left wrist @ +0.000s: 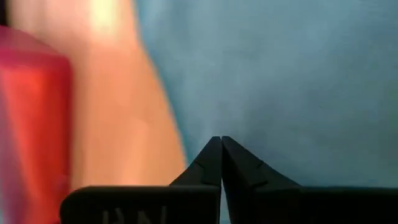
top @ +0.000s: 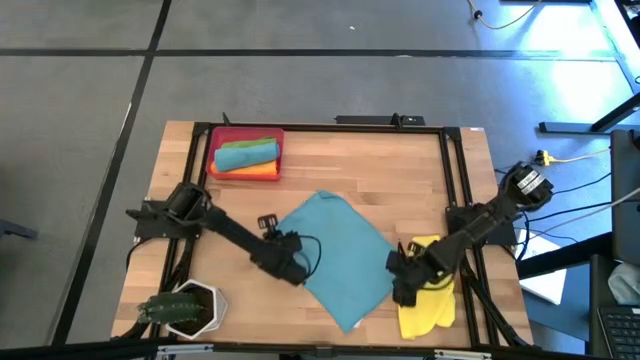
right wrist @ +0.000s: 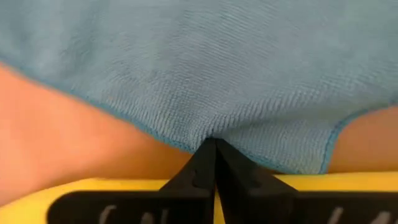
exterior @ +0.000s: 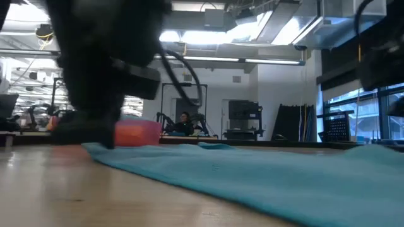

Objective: Roll microfiber towels into tight, uniform cylinder then place into a basket
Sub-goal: Fold the blue microfiber towel

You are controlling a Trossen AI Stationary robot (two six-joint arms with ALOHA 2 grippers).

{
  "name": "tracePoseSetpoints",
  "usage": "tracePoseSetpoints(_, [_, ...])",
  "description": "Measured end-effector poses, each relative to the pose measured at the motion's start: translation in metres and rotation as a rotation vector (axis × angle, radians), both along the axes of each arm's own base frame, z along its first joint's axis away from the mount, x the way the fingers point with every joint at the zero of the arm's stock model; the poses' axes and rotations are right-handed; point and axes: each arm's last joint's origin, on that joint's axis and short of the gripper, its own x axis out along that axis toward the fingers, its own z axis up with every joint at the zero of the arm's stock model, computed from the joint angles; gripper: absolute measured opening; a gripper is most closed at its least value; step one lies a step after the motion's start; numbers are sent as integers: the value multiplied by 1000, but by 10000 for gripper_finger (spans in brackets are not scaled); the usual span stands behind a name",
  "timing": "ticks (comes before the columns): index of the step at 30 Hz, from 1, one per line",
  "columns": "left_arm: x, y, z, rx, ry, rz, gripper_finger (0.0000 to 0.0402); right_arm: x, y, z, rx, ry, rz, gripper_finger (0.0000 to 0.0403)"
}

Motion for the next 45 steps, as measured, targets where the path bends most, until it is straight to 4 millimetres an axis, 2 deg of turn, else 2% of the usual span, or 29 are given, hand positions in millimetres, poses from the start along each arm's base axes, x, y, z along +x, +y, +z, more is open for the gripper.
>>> tracePoseSetpoints(6, [15, 41, 2, 125, 6, 7, 0, 3, 28, 6, 151, -163, 51, 22])
tracePoseSetpoints(12, [22, 75, 8, 174, 12, 68, 0, 6, 33, 9, 173, -231, 79, 23])
tracePoseSetpoints(15, [22, 70, 19, 145, -39, 62, 0, 6, 32, 9, 143, -239, 100, 23])
tracePoseSetpoints(18, [21, 50, 28, 121, -100, 9, 0, 11, 26, 9, 84, -286, 106, 23])
tracePoseSetpoints(22, [18, 9, 35, 68, -244, -62, 0, 29, 7, 11, -25, -376, 71, 23])
tracePoseSetpoints(26, [17, -35, 34, -26, -424, -137, 0, 56, -22, 16, -66, -458, 67, 14])
tracePoseSetpoints(30, [12, -63, 29, -70, -494, -201, 0, 80, -56, 23, -126, -550, 75, 5])
tracePoseSetpoints(33, [6, -69, 28, -69, -487, -209, 0, 91, -83, 25, -157, -578, 59, 12])
tracePoseSetpoints(36, [1, -66, 22, -65, -485, -174, 0, 99, -108, 23, -159, -579, 46, 11])
tracePoseSetpoints(45, [-3, -50, -2, -47, -616, -56, 0, 120, -162, -9, -159, -532, -20, 12])
